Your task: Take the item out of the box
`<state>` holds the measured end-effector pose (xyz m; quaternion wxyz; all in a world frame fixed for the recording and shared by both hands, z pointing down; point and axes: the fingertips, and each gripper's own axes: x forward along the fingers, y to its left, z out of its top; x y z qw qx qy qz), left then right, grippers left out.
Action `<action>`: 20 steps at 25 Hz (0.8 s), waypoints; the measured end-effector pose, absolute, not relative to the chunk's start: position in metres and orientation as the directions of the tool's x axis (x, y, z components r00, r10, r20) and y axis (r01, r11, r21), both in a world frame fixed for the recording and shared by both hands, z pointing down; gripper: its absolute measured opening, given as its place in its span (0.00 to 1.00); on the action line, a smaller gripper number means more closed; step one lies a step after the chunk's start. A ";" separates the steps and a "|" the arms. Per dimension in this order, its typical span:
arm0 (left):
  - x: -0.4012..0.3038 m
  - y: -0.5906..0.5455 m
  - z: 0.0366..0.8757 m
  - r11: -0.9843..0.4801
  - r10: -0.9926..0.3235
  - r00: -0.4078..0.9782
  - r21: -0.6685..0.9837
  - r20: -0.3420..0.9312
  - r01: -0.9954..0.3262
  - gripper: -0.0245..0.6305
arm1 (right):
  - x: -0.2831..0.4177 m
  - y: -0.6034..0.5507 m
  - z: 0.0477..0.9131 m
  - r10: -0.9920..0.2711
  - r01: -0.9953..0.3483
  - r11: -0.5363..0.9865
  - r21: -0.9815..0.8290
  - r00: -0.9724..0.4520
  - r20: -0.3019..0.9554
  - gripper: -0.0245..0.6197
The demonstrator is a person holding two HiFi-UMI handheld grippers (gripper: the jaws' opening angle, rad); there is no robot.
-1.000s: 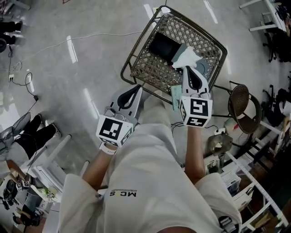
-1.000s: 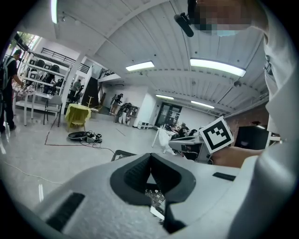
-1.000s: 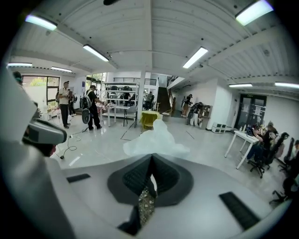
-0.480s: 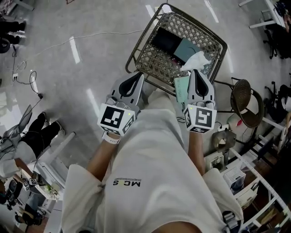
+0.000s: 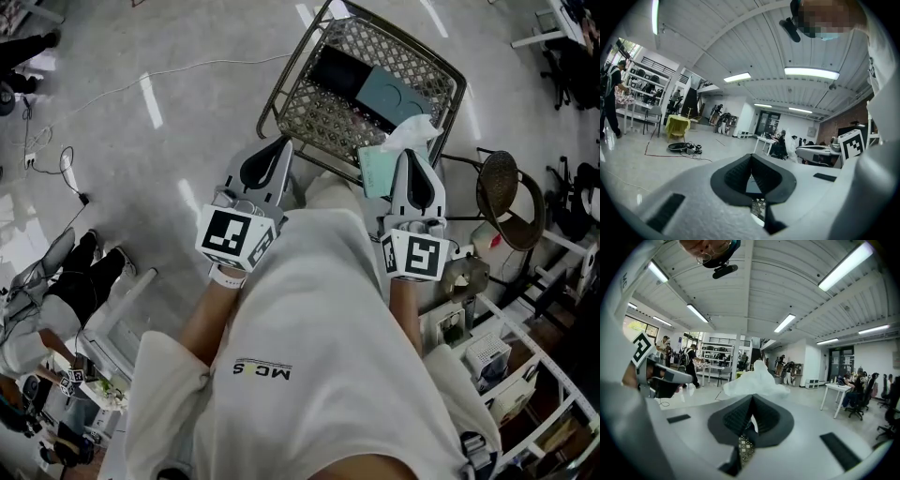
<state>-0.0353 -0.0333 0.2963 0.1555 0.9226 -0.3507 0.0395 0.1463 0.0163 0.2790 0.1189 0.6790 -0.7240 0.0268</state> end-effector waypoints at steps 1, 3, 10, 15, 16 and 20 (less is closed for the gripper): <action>-0.034 -0.033 0.297 -0.707 -0.632 0.753 0.260 0.182 -0.657 0.07 | 0.146 0.016 0.279 -0.977 -0.990 0.073 0.117 -0.048 0.207 0.06; -0.032 -0.033 0.297 -0.711 -0.627 0.757 0.262 0.184 -0.653 0.07 | 0.145 0.017 0.278 -0.977 -0.990 0.077 0.122 -0.051 0.206 0.06; -0.027 -0.038 0.295 -0.716 -0.623 0.763 0.265 0.173 -0.645 0.07 | 0.147 0.014 0.273 -0.978 -0.986 0.081 0.145 -0.050 0.201 0.06; -0.025 -0.037 0.294 -0.718 -0.622 0.764 0.267 0.168 -0.643 0.07 | 0.149 0.014 0.271 -0.979 -0.985 0.083 0.149 -0.053 0.197 0.06; -0.025 -0.037 0.294 -0.716 -0.623 0.763 0.268 0.169 -0.644 0.07 | 0.148 0.014 0.271 -0.979 -0.985 0.085 0.149 -0.055 0.197 0.06; -0.025 -0.037 0.297 -0.712 -0.623 0.763 0.278 0.175 -0.645 0.07 | 0.144 0.012 0.272 -0.977 -0.984 0.093 0.150 -0.062 0.202 0.06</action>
